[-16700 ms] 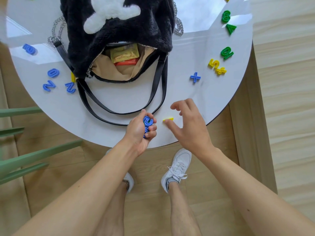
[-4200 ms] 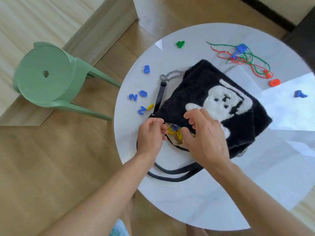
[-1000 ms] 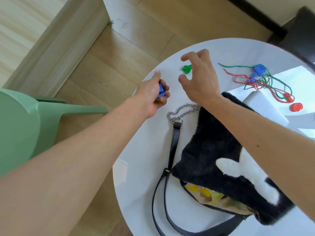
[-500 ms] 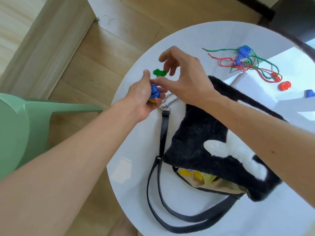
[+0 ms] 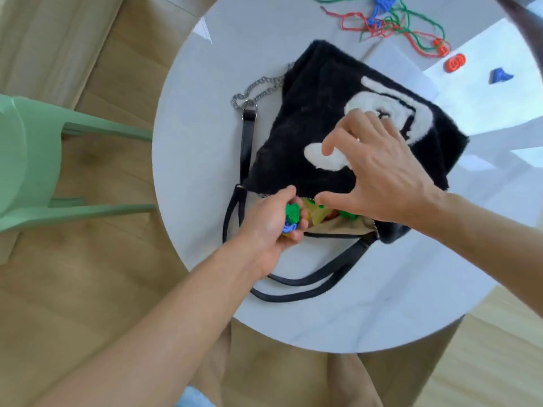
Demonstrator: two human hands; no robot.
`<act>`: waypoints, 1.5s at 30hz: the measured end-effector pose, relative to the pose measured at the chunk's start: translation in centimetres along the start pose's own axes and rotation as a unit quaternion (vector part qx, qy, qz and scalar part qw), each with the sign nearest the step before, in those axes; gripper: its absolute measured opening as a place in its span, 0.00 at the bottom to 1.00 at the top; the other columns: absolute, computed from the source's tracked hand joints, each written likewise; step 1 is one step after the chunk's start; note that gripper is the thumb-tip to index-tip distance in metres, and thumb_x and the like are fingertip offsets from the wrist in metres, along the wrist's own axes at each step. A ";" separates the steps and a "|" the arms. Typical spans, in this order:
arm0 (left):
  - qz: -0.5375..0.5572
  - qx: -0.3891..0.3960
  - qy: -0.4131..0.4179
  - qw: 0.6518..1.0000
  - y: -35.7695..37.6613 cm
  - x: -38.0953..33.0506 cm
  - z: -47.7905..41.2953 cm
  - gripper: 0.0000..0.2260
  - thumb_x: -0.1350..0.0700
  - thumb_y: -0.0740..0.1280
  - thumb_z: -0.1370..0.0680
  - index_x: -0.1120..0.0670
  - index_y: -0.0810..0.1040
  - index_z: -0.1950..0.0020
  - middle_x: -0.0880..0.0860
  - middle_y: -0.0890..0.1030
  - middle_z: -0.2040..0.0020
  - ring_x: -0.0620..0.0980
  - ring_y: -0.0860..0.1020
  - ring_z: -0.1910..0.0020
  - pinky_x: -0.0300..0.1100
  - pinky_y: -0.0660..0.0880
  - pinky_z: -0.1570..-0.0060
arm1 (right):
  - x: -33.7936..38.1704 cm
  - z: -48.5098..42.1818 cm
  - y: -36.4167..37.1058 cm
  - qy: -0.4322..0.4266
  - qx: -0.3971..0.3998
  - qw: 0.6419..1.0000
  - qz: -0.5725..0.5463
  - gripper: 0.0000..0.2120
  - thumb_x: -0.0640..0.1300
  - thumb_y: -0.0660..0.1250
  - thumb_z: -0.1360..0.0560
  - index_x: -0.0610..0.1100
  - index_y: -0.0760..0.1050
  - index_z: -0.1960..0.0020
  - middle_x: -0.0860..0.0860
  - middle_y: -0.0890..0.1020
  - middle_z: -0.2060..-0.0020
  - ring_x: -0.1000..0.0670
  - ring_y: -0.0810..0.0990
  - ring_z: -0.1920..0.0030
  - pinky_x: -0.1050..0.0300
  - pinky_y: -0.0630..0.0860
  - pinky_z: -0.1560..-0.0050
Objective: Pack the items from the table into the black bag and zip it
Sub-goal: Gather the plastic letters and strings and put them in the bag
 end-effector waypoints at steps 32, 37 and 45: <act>0.153 0.060 0.160 0.973 10.6 1.4 -0.2 0.27 0.75 0.50 0.29 0.65 0.69 0.31 0.62 0.78 0.38 0.55 0.79 0.42 0.48 0.78 0.42 | -5.5 4.2 -2.2 0.113 -0.058 0.989 -0.082 0.13 0.39 0.69 0.38 0.48 0.75 0.54 0.55 0.77 0.62 0.49 0.75 0.57 0.51 0.67 0.43; 0.071 -0.010 0.128 0.989 9.4 1.7 0.2 0.25 0.75 0.52 0.27 0.64 0.71 0.32 0.65 0.77 0.35 0.61 0.76 0.35 0.55 0.73 0.33 | -4.2 4.6 -1.4 0.121 0.006 0.989 -0.081 0.13 0.40 0.68 0.35 0.51 0.74 0.52 0.57 0.75 0.60 0.51 0.74 0.56 0.51 0.67 0.42; -0.369 0.003 -0.041 0.929 8.7 -2.2 3.9 0.10 0.68 0.57 0.21 0.65 0.78 0.50 0.59 0.83 0.48 0.56 0.85 0.51 0.47 0.82 0.47 | -6.2 2.7 -3.5 0.146 -0.074 0.968 -0.188 0.13 0.60 0.66 0.28 0.54 0.74 0.47 0.61 0.76 0.57 0.59 0.74 0.59 0.59 0.70 0.50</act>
Point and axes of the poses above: each hand's wrist, its own z-axis away from the middle knuckle, its own y-axis out of the palm, x = y × z, the point moved 5 cm from there along -z, towards the middle knuckle
